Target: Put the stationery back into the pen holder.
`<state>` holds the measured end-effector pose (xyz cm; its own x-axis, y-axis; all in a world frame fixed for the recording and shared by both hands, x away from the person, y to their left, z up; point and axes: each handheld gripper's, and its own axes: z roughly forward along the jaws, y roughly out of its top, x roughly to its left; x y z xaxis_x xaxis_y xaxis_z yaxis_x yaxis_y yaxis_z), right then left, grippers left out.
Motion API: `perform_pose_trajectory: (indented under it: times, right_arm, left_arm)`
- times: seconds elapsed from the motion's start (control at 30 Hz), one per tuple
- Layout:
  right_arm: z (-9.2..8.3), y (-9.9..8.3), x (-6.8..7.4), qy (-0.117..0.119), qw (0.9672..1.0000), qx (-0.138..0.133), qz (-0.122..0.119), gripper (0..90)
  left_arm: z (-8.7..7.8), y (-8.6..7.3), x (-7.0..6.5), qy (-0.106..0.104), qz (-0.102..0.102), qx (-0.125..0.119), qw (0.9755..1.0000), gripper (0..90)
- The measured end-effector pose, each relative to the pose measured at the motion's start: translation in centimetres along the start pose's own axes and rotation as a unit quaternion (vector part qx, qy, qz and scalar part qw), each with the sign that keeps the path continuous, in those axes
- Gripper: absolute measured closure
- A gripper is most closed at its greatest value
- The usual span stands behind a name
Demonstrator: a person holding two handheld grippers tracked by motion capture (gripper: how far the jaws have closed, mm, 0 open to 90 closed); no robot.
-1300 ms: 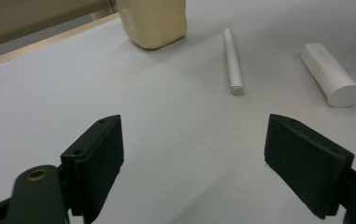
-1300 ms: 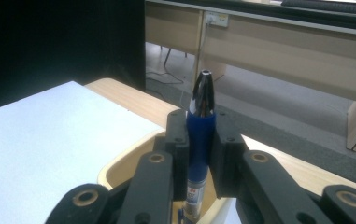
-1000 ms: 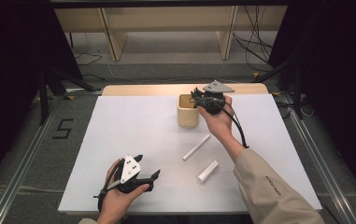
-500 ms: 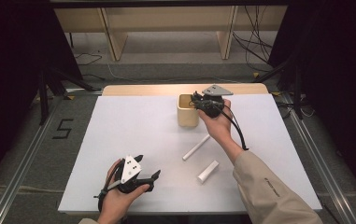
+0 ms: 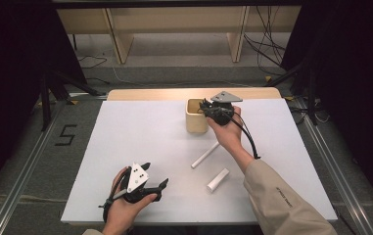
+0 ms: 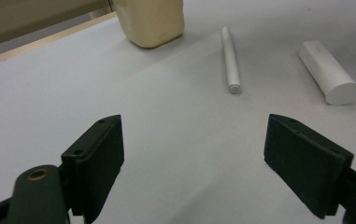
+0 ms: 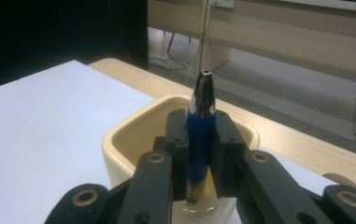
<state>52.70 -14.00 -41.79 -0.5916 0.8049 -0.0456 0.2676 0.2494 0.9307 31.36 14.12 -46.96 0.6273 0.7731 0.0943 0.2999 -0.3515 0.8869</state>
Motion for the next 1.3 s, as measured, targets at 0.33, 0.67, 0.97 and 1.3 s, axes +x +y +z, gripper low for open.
perform_pose_trajectory:
  times: [0.33, 0.67, 0.97, 1.3]
  right_arm:
    - [0.32, -0.70, 0.10, 0.001, 0.9999, 0.011, 0.000, 79.3]
    - [0.39, -0.86, 0.10, 0.000, 0.9999, 0.017, -0.001, 77.6]
    - [0.41, -0.86, 0.22, -0.002, 0.9999, 0.015, 0.001, 71.8]
    - [-0.38, -0.67, 0.18, -0.006, 0.9999, 0.000, 0.009, 60.0]
  left_arm:
    - [0.04, -0.02, -0.03, -0.001, 0.000, 0.001, 1.0000, 19.8]
    - [0.08, -0.04, -0.06, -0.002, 0.002, 0.003, 1.0000, 19.9]
    - [0.12, -0.05, -0.06, -0.002, 0.002, 0.003, 1.0000, 19.9]
    - [0.26, -0.10, -0.14, -0.007, -0.004, -0.001, 1.0000, 20.9]
